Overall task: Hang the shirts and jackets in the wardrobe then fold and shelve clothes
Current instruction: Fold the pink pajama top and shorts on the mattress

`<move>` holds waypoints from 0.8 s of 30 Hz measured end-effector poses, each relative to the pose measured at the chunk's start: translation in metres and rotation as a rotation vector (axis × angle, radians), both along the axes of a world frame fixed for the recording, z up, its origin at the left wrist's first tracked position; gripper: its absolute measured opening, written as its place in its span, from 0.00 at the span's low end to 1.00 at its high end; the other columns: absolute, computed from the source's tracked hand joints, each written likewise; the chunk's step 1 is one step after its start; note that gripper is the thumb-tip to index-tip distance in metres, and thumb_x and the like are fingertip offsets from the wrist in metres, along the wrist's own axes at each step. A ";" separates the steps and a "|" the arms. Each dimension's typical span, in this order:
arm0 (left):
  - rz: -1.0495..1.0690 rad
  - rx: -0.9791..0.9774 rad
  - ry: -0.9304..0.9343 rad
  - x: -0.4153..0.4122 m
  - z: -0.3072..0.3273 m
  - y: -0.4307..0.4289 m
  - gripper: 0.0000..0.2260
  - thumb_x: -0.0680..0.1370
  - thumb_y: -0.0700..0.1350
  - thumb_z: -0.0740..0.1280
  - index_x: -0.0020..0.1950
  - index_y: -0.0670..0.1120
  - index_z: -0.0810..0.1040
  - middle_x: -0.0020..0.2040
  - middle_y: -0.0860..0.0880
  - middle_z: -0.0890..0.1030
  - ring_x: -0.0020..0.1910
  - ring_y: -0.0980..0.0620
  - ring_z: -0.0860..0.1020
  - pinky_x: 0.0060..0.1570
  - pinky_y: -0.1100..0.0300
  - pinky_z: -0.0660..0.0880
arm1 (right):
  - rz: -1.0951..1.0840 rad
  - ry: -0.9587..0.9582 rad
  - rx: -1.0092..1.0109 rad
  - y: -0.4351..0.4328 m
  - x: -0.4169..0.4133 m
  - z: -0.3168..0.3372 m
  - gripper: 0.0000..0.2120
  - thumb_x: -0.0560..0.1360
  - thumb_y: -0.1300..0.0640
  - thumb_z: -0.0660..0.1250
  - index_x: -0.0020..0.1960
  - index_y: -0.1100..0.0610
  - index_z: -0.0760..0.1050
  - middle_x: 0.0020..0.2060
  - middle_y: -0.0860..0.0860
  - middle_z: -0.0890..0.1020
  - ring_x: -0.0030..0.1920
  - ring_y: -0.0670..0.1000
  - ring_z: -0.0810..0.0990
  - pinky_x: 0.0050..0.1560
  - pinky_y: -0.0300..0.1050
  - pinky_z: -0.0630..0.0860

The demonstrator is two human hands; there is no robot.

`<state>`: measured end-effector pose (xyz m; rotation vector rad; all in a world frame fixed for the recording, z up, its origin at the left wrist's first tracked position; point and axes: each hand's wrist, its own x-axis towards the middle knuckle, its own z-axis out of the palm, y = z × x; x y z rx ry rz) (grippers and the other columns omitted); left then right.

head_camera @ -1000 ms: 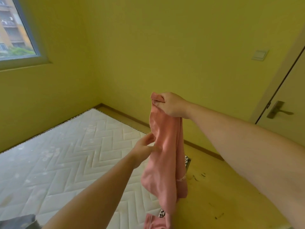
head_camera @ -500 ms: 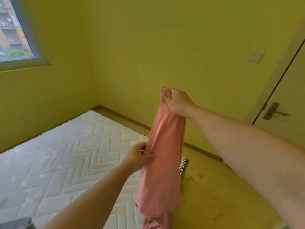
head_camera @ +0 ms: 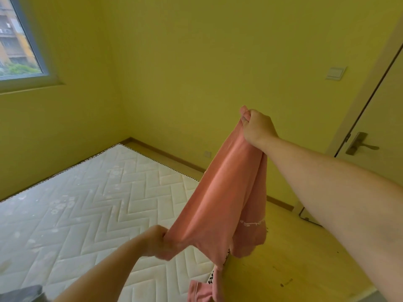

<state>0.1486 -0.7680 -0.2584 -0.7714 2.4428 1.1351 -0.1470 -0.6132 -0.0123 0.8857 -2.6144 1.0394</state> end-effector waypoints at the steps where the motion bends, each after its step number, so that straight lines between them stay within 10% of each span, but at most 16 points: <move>1: -0.049 -0.097 -0.084 0.007 -0.001 -0.009 0.13 0.72 0.58 0.74 0.48 0.50 0.84 0.42 0.56 0.85 0.43 0.56 0.83 0.42 0.66 0.78 | -0.018 -0.005 0.011 0.004 -0.004 -0.002 0.12 0.83 0.49 0.54 0.42 0.50 0.69 0.38 0.45 0.74 0.37 0.46 0.74 0.39 0.45 0.68; 4: 0.060 -0.213 -0.129 0.024 -0.001 -0.036 0.04 0.78 0.46 0.70 0.51 0.49 0.84 0.46 0.51 0.82 0.43 0.53 0.80 0.41 0.65 0.74 | -0.057 -0.021 0.067 0.014 -0.014 -0.006 0.11 0.83 0.49 0.55 0.47 0.52 0.71 0.41 0.49 0.75 0.42 0.55 0.74 0.44 0.45 0.68; 7: 0.489 0.033 0.008 0.031 0.010 -0.061 0.07 0.80 0.40 0.64 0.52 0.40 0.80 0.40 0.45 0.76 0.33 0.48 0.75 0.34 0.58 0.73 | -0.058 -0.035 0.109 0.018 -0.018 -0.011 0.11 0.82 0.49 0.56 0.46 0.53 0.71 0.42 0.51 0.75 0.43 0.56 0.73 0.45 0.45 0.68; 11: 0.799 0.443 0.282 0.028 0.041 -0.085 0.10 0.83 0.46 0.63 0.56 0.41 0.78 0.52 0.39 0.83 0.47 0.39 0.84 0.42 0.48 0.82 | -0.055 -0.048 0.184 0.014 -0.014 -0.019 0.12 0.83 0.49 0.55 0.46 0.54 0.70 0.43 0.53 0.74 0.44 0.56 0.73 0.45 0.45 0.67; 14: 0.835 0.456 0.423 0.016 0.069 -0.100 0.06 0.81 0.39 0.65 0.57 0.39 0.76 0.50 0.38 0.82 0.47 0.40 0.83 0.41 0.48 0.83 | 0.014 -0.064 0.428 0.008 -0.015 -0.024 0.15 0.83 0.52 0.53 0.41 0.56 0.69 0.45 0.57 0.76 0.46 0.59 0.76 0.42 0.44 0.65; 19: 0.754 0.319 0.449 -0.001 0.109 -0.121 0.08 0.75 0.29 0.62 0.51 0.38 0.74 0.40 0.42 0.76 0.37 0.46 0.77 0.39 0.53 0.82 | 0.169 -0.175 0.976 -0.005 -0.011 -0.025 0.19 0.80 0.54 0.62 0.71 0.53 0.72 0.65 0.57 0.76 0.60 0.58 0.75 0.50 0.44 0.67; 24: 0.523 0.229 -0.059 -0.004 0.135 -0.140 0.09 0.71 0.32 0.56 0.43 0.42 0.73 0.33 0.47 0.70 0.29 0.52 0.65 0.27 0.61 0.65 | 0.386 -0.445 1.271 -0.049 -0.022 -0.036 0.22 0.83 0.55 0.58 0.76 0.47 0.64 0.75 0.49 0.64 0.65 0.53 0.72 0.64 0.47 0.72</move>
